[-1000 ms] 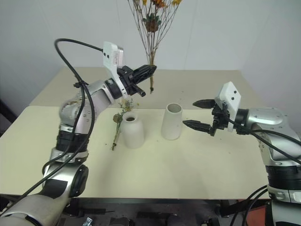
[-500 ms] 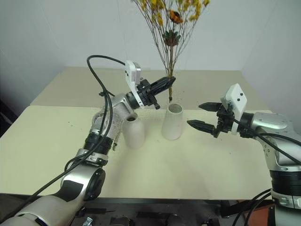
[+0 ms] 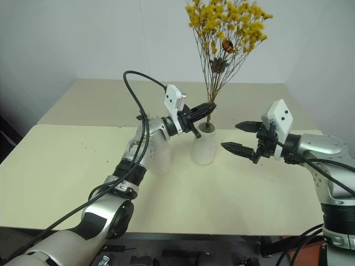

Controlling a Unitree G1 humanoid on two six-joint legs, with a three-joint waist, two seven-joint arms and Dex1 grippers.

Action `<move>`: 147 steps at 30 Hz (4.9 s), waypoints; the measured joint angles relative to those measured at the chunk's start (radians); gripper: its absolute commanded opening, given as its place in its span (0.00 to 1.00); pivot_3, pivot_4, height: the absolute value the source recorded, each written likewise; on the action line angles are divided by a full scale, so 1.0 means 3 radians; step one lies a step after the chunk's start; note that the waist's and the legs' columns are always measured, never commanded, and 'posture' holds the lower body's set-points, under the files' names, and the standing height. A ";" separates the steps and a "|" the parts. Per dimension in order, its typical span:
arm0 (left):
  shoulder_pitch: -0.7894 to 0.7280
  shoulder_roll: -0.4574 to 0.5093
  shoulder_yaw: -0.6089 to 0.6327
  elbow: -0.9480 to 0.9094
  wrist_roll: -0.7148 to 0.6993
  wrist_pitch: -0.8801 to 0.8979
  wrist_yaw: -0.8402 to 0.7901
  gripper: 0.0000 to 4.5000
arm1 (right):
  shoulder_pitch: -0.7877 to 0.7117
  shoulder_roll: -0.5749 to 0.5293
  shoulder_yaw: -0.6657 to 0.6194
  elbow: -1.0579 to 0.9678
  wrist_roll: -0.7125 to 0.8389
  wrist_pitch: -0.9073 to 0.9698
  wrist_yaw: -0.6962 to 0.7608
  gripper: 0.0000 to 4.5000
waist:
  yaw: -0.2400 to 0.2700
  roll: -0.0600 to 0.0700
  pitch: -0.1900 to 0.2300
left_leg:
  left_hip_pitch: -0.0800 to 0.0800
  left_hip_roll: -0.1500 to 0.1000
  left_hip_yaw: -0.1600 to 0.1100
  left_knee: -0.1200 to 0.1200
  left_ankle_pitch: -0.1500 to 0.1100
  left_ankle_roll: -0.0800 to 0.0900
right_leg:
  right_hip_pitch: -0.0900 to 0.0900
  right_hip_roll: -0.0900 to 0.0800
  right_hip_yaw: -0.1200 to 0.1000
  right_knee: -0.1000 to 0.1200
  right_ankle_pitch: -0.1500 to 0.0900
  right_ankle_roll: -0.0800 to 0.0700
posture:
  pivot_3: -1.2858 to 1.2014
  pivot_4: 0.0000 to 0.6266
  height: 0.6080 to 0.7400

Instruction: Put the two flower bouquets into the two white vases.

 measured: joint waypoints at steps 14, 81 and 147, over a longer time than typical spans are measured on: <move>0.0207 0.0073 -0.0072 -0.0441 0.0053 0.0314 0.0075 0.31 | 0.0001 -0.0012 -0.0006 -0.0018 0.0013 0.0013 -0.0026 1.00 | -0.0006 0.0008 -0.0005 | 0.0005 0.0000 0.0001 -0.0001 -0.0001 0.0001 | 0.0002 0.0002 0.0003 0.0001 -0.0001 0.0001 | 0.52 0.24 1.00; 0.0086 0.1360 -0.0606 -0.2087 -0.0167 0.3379 0.0269 1.00 | -0.0386 0.0263 0.0347 0.0456 -0.0121 -0.0252 0.0186 1.00 | -0.0090 0.0009 -0.0004 | 0.0000 0.0002 0.0000 0.0000 -0.0001 0.0002 | -0.0006 0.0002 0.0005 0.0004 -0.0001 0.0002 | 0.52 0.24 1.00; -0.0828 0.2440 -0.1229 -0.0160 -0.0135 0.4577 0.0049 1.00 | -0.0193 0.0581 0.0807 -0.1314 0.0500 0.0766 -0.0898 1.00 | -0.0095 0.0007 -0.0003 | -0.0012 0.0002 -0.0009 0.0001 -0.0001 0.0002 | -0.0016 0.0003 -0.0006 0.0008 -0.0004 0.0003 | 0.52 0.24 1.00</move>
